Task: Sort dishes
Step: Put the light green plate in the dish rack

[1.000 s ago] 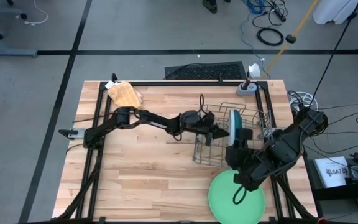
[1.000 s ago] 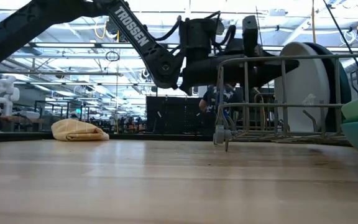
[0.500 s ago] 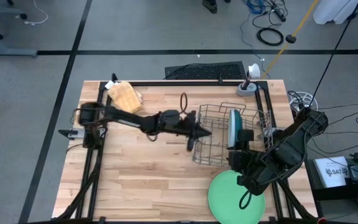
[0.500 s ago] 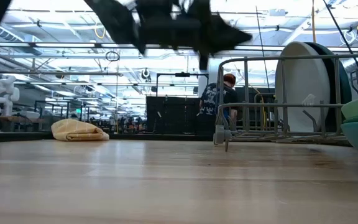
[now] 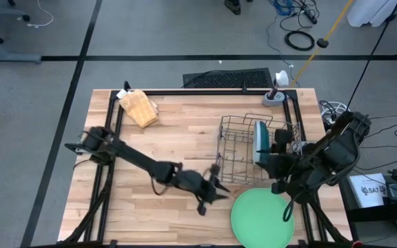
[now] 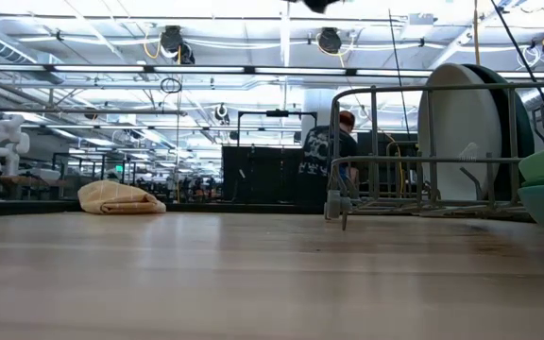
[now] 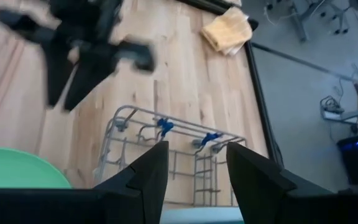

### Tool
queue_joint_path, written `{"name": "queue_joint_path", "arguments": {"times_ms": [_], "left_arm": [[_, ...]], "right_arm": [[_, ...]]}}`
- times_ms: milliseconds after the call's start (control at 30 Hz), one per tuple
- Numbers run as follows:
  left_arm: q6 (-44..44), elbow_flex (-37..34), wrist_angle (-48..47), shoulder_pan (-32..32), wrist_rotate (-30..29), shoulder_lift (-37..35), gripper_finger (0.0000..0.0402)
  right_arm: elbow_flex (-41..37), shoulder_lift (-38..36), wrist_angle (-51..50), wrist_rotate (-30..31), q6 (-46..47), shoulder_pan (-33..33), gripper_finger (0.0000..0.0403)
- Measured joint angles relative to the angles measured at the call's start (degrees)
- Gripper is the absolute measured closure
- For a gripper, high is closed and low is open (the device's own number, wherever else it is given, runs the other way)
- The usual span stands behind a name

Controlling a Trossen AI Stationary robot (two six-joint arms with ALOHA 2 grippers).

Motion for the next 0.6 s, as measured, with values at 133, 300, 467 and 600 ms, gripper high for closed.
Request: {"name": "queue_joint_path", "arguments": {"times_ms": [133, 300, 467, 600], "left_arm": [[2.67, 9.78, -10.28, -1.65, 0.07, 8.33, 0.0236], [9.93, 24.06, -24.40, -4.02, -1.76, 16.20, 0.0210], [13.60, 32.21, -33.61, -5.56, -1.41, 20.76, 0.0209], [15.53, 32.90, -34.47, -6.67, -0.93, 22.27, 0.0208]], "right_arm": [[0.01, -0.23, 1.26, 0.13, -1.07, 0.00, 0.0248], [0.00, -0.23, 1.39, -0.41, -1.17, 0.00, 0.0248], [0.00, -0.23, 1.56, -0.52, -1.21, 0.44, 0.0248], [0.00, -0.23, 1.88, -0.55, -1.32, 0.82, 0.0248]]}}
